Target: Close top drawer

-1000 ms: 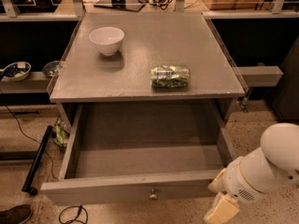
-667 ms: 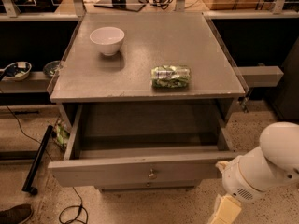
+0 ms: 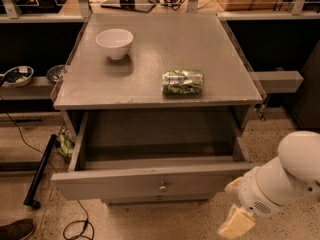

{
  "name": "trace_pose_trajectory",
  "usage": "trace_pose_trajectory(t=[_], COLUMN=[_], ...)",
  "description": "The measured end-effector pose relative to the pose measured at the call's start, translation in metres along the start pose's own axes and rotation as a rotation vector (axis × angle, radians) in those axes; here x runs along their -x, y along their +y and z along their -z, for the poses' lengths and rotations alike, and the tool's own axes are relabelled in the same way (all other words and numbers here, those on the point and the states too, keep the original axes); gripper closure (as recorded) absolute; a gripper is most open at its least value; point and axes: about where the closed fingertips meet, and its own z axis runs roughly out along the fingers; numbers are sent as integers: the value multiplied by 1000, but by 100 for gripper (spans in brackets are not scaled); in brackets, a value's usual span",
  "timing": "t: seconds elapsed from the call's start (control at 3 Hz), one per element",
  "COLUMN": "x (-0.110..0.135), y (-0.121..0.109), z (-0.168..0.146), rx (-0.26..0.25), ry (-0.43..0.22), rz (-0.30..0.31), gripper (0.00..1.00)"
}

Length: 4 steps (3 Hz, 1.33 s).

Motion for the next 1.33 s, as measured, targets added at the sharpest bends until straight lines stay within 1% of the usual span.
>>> trace_pose_trajectory(t=[0.33,0.67,1.0,1.33], x=[0,1,1,16], y=[0,-1,-1,-15], z=[0,1,1,-7], rx=[0,-4,-4,-46], ry=[0,0,0,-32], rz=[0,-1,-1,31], gripper=[50,81,100,100])
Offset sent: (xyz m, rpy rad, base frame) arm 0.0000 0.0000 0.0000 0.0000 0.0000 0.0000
